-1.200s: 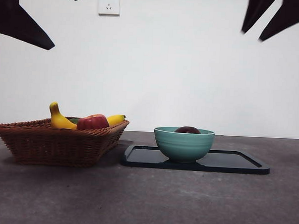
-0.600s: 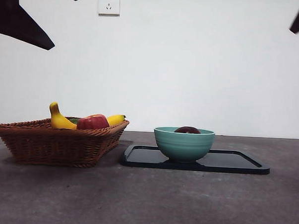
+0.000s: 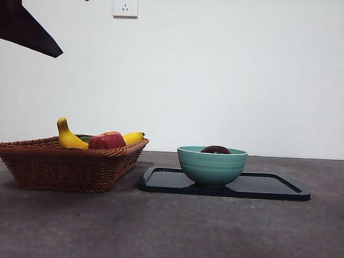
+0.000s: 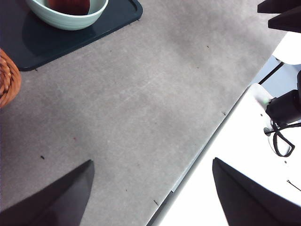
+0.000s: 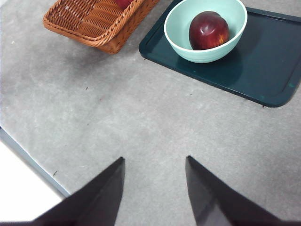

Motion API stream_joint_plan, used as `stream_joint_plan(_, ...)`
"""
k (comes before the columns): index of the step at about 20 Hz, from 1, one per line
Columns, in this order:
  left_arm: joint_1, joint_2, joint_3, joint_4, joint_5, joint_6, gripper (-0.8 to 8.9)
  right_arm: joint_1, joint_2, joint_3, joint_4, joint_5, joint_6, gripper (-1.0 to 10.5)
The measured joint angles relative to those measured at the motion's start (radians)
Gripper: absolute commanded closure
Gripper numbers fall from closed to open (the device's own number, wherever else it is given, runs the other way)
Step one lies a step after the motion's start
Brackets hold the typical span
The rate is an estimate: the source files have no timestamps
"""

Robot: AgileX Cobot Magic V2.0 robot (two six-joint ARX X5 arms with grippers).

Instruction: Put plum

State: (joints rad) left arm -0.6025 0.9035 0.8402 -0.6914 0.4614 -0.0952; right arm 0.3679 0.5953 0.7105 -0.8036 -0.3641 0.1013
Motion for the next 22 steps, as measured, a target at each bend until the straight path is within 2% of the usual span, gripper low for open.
stream_joint_plan(9,0.0,0.0,0.0,0.004,0.0,0.0,4.14,0.0,0.0,0.0,0.0,0.0,0.0,7.4)
stream_joint_plan(12,0.0,0.0,0.0,0.065,0.0,-0.006,4.16,0.0,0.0,0.0,0.0,0.0,0.0,7.4)
stream_joint_plan(15,0.0,0.013,0.009,0.165,-0.029,-0.053,4.16,0.0,0.0,0.0,0.0,0.0,0.0,7.4)
stream_joint_plan(17,0.0,0.063,0.043,0.187,-0.074,-0.066,4.16,0.0,0.0,0.0,0.0,0.0,0.0,7.4)
stream_joint_plan(22,0.0,0.306,0.245,0.187,-0.099,-0.072,4.16,0.0,0.0,0.0,0.0,-0.002,0.0,7.4)
